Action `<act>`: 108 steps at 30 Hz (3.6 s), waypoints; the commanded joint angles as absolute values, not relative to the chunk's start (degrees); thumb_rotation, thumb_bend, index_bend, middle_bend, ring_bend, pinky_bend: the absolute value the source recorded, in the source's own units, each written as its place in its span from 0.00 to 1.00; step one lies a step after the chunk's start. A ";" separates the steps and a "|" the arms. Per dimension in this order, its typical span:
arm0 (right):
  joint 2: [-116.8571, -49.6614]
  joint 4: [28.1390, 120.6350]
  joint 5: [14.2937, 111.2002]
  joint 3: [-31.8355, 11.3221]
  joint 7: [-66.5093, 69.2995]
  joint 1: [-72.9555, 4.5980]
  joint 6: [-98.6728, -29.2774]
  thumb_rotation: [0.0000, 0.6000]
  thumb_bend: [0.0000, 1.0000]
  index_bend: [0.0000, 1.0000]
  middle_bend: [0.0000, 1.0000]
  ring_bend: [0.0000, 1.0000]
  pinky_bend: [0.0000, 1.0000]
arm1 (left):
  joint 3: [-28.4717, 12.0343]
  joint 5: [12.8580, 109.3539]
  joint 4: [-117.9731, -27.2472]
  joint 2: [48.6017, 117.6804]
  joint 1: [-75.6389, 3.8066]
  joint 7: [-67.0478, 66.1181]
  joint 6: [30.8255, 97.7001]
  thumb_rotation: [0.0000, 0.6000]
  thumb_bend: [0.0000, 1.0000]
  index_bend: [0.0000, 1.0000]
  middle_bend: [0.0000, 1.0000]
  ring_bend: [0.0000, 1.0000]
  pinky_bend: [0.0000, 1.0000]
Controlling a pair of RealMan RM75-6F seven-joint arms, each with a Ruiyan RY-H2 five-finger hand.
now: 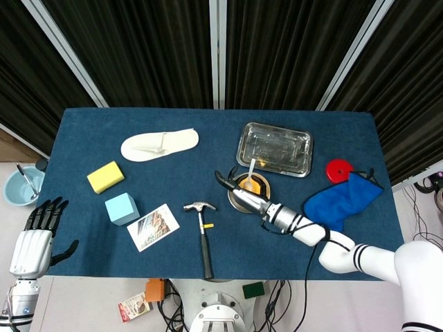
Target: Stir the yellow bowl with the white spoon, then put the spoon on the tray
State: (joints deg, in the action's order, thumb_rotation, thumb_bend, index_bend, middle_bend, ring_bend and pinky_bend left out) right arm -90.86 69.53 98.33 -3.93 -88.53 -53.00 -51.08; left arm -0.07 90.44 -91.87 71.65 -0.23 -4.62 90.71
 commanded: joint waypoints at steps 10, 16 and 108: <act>-86.83 77.49 89.58 -7.16 -100.45 -53.21 -44.72 1.00 0.45 0.74 0.33 0.00 0.00 | -0.18 90.30 -91.11 72.23 -0.15 -4.14 90.87 1.00 0.21 0.09 0.05 0.01 0.11; -86.74 79.29 84.67 -7.66 -107.37 -53.78 -42.96 1.00 0.45 0.75 0.34 0.00 0.00 | -0.10 90.14 -90.60 72.74 -0.01 -3.90 90.88 1.00 0.21 0.09 0.05 0.01 0.11; -103.43 47.43 56.62 -19.46 -44.77 -51.05 -53.15 1.00 0.34 0.37 0.21 0.00 0.00 | -0.79 88.83 -92.29 71.31 -0.51 -4.98 89.89 1.00 0.21 0.09 0.05 0.01 0.11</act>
State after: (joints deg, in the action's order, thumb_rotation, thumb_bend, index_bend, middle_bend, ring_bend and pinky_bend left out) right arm -111.95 34.93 52.75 -21.14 -49.62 -56.81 -46.83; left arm -0.74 88.87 -92.25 71.37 -0.46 -4.94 89.94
